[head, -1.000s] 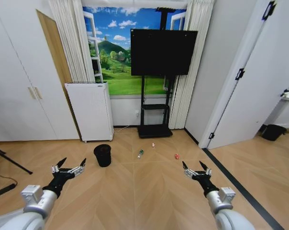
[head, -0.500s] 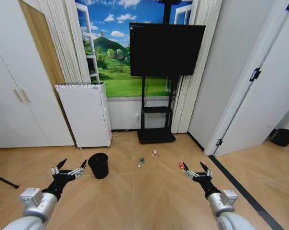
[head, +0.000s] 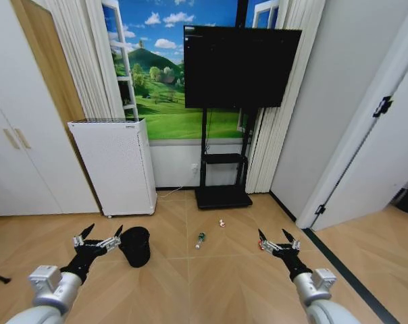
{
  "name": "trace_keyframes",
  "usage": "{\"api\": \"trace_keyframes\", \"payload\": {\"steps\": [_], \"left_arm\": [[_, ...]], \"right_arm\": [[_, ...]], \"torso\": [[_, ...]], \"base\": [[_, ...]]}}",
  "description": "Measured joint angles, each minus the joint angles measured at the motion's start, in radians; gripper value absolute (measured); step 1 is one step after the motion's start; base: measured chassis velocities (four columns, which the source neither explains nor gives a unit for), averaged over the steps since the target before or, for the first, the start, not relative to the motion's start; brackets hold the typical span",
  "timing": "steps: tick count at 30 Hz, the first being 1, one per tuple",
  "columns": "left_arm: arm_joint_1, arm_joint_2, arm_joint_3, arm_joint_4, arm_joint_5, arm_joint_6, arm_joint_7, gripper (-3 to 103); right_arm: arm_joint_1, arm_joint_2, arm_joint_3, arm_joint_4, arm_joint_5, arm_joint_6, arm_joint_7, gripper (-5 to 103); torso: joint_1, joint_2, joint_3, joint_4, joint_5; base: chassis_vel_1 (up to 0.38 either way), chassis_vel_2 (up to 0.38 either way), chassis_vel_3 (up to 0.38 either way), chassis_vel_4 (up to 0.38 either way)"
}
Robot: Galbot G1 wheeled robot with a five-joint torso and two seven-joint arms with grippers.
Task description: Pick up the trash bin and place the garbage on the floor into it.
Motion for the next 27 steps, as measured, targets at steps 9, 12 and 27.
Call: {"api": "trace_keyframes", "payload": {"steps": [9,12,27], "left_arm": [[-0.011,0.003,0.009,0.007,0.003,0.008,-0.003,100],[-0.013,0.002,0.012,0.011,0.003,0.009,-0.003,100],[-0.026,0.0,0.019,0.019,0.006,0.011,-0.002,100]], "right_arm": [[0.003,0.009,-0.008,-0.017,-0.005,0.01,-0.007,100],[0.001,0.011,-0.01,-0.017,-0.009,0.011,-0.009,100],[0.009,0.011,-0.012,-0.028,-0.03,0.015,-0.012,100]], "torso": [[0.0,0.0,0.0,-0.0002,0.0005],[0.0,0.0,0.0,0.0,-0.0004],[0.0,0.0,0.0,-0.0002,0.0]], "base": [[-0.212,0.202,0.209,-0.2],[-0.21,0.217,0.218,-0.216],[-0.215,0.215,0.208,-0.212]]}}
